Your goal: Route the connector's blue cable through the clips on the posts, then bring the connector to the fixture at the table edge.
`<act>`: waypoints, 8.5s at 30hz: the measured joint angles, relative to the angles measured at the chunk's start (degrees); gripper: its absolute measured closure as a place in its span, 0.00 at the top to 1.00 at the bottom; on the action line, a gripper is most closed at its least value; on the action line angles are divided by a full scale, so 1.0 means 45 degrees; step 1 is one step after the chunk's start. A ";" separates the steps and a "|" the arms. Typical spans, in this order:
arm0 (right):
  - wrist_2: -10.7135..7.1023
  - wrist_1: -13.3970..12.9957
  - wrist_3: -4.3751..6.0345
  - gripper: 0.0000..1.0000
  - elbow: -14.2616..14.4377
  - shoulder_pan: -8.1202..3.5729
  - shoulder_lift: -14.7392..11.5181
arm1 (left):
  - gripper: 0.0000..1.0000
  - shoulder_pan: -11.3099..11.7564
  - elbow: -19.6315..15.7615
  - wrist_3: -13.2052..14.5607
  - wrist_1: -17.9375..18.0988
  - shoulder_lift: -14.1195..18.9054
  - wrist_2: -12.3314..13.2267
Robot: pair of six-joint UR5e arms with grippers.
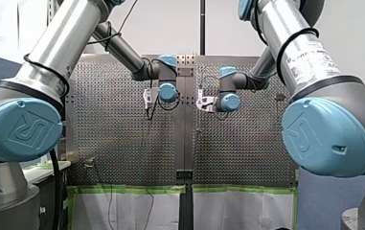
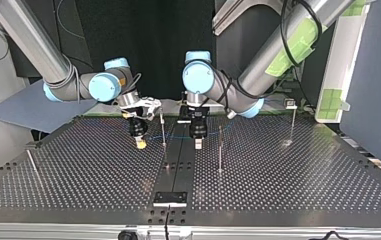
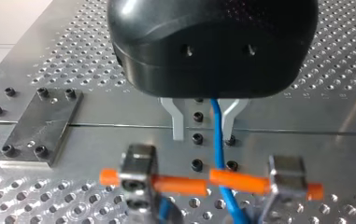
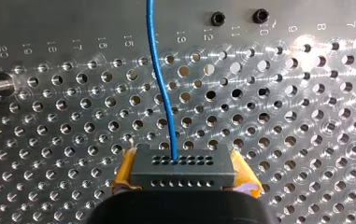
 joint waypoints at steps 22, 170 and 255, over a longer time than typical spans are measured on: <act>0.0060 0.0329 -0.0144 0.00 0.0002 -0.0026 0.0000 | 0.00 -0.0147 -0.0082 0.0042 -0.0028 0.0002 0.0275; -0.0966 -0.3041 -0.1435 0.00 0.3924 -0.2558 0.0741 | 0.00 -0.0970 -0.1385 -0.0238 0.1916 -0.2636 0.0897; -0.0860 -0.2960 -0.1267 0.00 0.3032 -0.2997 0.0798 | 0.00 0.0125 0.1348 -0.1085 0.0830 -0.4210 0.1882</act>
